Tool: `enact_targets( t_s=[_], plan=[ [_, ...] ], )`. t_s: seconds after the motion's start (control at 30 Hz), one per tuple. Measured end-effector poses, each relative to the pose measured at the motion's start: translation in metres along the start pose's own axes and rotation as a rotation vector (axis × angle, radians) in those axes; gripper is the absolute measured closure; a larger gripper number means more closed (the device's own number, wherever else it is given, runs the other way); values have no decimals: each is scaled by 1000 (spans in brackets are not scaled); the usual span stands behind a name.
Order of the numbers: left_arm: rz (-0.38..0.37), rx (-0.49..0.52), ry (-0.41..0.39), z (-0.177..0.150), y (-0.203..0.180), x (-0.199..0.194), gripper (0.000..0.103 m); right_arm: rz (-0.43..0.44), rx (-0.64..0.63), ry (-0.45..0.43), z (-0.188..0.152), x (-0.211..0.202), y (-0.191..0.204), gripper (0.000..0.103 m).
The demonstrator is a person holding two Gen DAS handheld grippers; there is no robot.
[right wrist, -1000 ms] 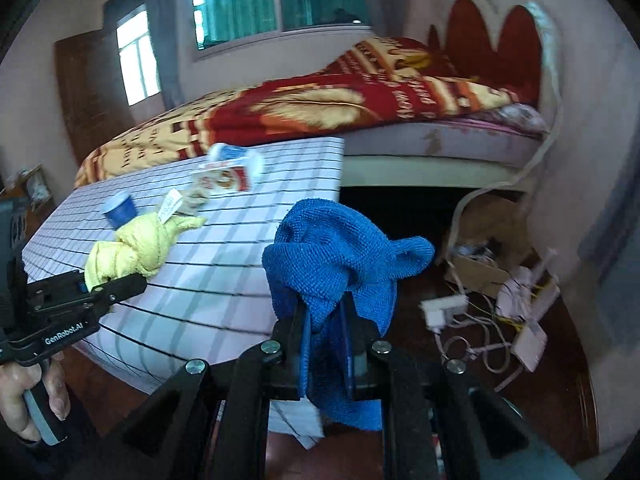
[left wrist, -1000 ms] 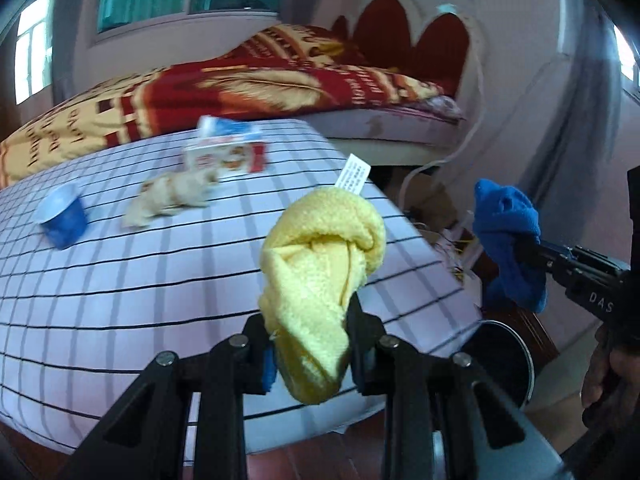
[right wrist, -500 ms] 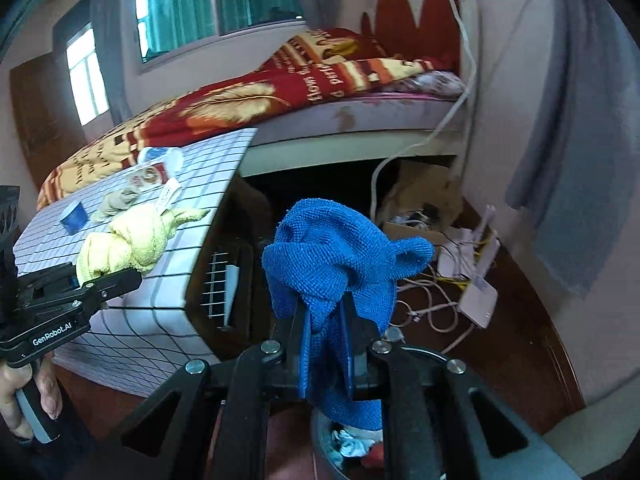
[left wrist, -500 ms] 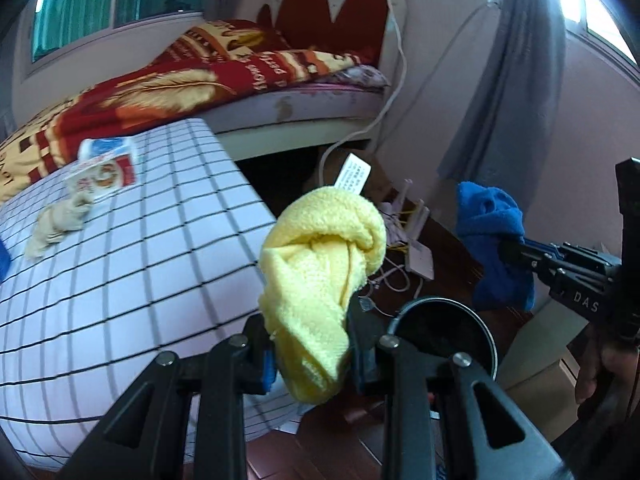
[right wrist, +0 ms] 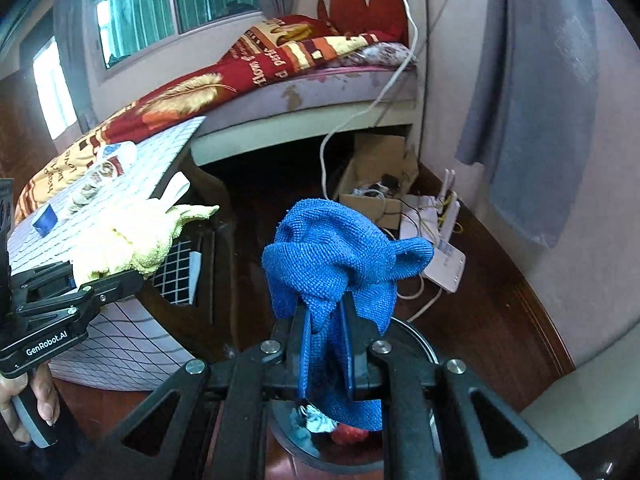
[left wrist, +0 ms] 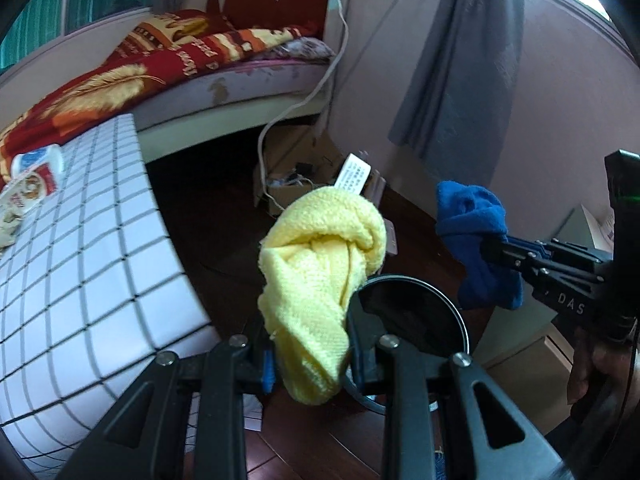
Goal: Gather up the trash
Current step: 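Carry the yellow and blue towels over the black bin with both tools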
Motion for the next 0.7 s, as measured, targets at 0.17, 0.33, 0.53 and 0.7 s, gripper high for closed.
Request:
enact_targets(
  t_s=[0.17,0.33,0.53,0.7],
  plan=[
    [-37,20,46,-12,-19,17,74,-22,28,37,-17,5,-21,89],
    [-68,34,91,-22,-32,34,74,-43,45,73,-35,10,-40,89],
    [-101,41,148,-34,-44,53,74,-55,48,108,-53,16,-50,89],
    [-131,55,238,-52,-56,78,74,-72,14,159,-72,29,-55,89]
  ],
)
Point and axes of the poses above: each gripper's, at about its wrist camera, not at the fingertips, and x roughly the way its jaws point, y to its left, z to its top, the point moved 2 cm from there along x, roughly the way its jaws point, and after that the axes turned 11 degrees about -y, right-handed, at the moved point
